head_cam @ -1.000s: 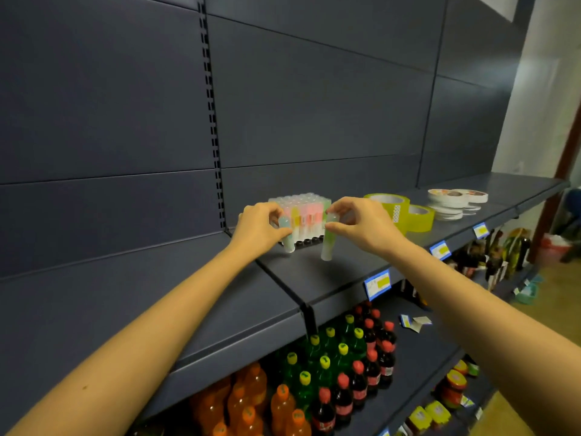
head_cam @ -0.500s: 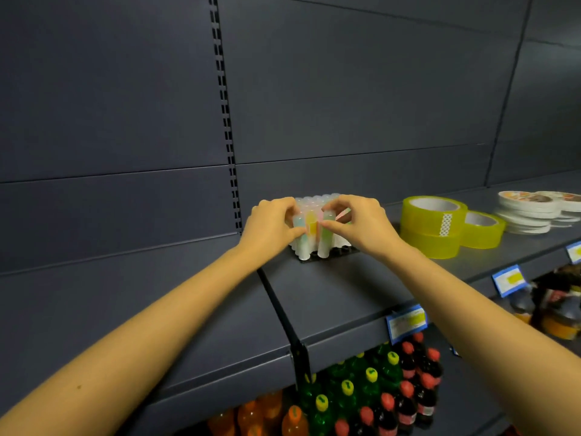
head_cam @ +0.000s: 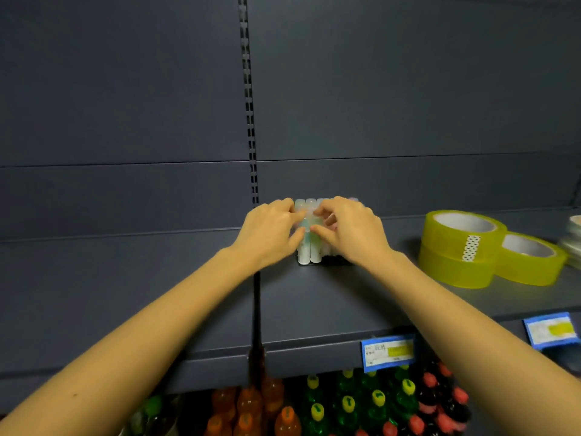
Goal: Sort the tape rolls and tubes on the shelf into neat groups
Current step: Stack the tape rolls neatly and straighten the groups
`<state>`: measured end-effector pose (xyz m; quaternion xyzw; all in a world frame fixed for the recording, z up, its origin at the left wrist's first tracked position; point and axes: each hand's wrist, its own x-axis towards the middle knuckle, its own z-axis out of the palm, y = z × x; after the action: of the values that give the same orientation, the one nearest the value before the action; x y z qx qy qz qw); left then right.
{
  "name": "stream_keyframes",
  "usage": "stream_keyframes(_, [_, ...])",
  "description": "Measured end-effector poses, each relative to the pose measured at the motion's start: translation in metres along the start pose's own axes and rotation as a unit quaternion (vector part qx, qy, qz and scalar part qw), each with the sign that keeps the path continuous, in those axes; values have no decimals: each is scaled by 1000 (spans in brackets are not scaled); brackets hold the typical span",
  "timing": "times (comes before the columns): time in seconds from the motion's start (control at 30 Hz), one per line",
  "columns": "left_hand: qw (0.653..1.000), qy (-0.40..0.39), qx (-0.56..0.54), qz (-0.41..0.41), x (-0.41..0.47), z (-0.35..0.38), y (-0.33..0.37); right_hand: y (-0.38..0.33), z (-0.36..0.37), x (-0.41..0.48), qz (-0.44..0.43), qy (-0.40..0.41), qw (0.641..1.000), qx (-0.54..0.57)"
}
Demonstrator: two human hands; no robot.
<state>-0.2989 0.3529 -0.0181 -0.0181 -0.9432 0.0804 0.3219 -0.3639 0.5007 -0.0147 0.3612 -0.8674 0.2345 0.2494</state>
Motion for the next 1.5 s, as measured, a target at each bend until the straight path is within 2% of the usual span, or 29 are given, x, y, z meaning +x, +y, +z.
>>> stream_keyframes(0.07, [999,-6,-14,-28,0,-8,-3,0,-7,5,-25,-26,998,-49])
stream_keyframes(0.27, [990,-14,9,-139,-12,-24,-8,-8,-33,24,-62,-113,988,-89])
stream_keyframes(0.37, [981,-20,22,-189,-34,-36,-16,-18,-31,28,-109,-89,980,-140])
stream_keyframes(0.47, [968,-17,44,-246,-67,-54,-28,-43,-14,23,-159,-47,983,-80])
stream_keyframes(0.67, [932,-22,111,-345,-149,-104,-58,-135,22,6,-270,-129,953,48])
stream_keyframes(1.0, [861,-27,188,-472,-288,-191,-117,-292,59,-19,-353,-193,910,104])
stream_keyframes(1.23, [842,-46,217,-491,-375,-244,-182,-419,77,-30,-358,-188,905,131])
stream_keyframes(1.5, [837,-48,206,-504,-462,-283,-260,-546,99,-47,-369,-194,896,155])
